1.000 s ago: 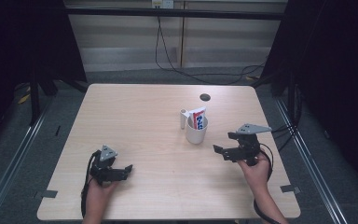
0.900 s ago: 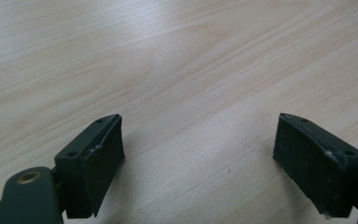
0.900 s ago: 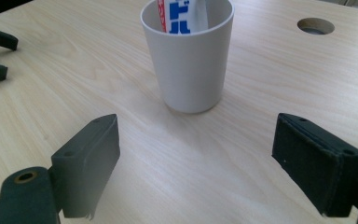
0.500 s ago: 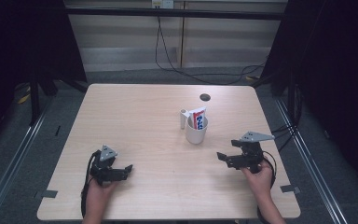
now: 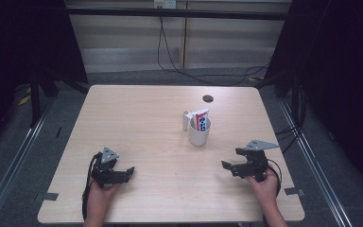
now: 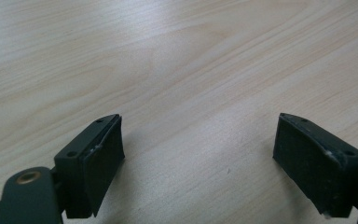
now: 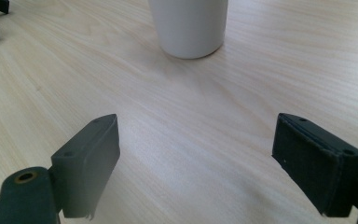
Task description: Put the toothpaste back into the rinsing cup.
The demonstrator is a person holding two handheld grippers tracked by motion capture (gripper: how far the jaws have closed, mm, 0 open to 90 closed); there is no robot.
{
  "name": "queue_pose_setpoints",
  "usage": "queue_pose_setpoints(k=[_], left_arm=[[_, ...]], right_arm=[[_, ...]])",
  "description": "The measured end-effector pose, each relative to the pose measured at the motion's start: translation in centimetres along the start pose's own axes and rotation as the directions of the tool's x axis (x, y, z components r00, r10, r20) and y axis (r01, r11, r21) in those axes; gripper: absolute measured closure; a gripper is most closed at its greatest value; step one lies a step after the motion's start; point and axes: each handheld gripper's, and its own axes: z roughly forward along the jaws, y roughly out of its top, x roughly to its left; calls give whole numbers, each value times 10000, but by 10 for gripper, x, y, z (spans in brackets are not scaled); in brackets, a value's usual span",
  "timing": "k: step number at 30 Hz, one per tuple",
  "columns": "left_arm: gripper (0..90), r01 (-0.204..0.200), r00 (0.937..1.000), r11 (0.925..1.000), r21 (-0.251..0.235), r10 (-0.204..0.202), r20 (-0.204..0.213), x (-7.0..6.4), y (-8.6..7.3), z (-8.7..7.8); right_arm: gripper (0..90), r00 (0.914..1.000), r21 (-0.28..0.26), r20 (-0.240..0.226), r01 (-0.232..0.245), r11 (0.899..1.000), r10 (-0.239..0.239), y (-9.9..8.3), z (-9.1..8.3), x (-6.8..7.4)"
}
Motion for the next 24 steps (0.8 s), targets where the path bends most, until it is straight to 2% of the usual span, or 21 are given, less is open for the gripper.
queue_pose_setpoints(k=[7, 17, 24], left_arm=[[158, -2, 10000, 10000, 12, 2, -14, 0, 0, 0], [158, 6, 10000, 10000, 12, -6, -9, 0, 0, 0], [158, -16, 10000, 10000, 27, 16, -9, 0, 0, 0]], right_arm=[[144, 10000, -26, -15, 30, 10000, -30, -6, -3, 0], [143, 9999, 402, 71, 153, 9991, -155, -17, -1, -1], [143, 9999, 394, 28, 122, 9992, -123, -23, 0, -1]])
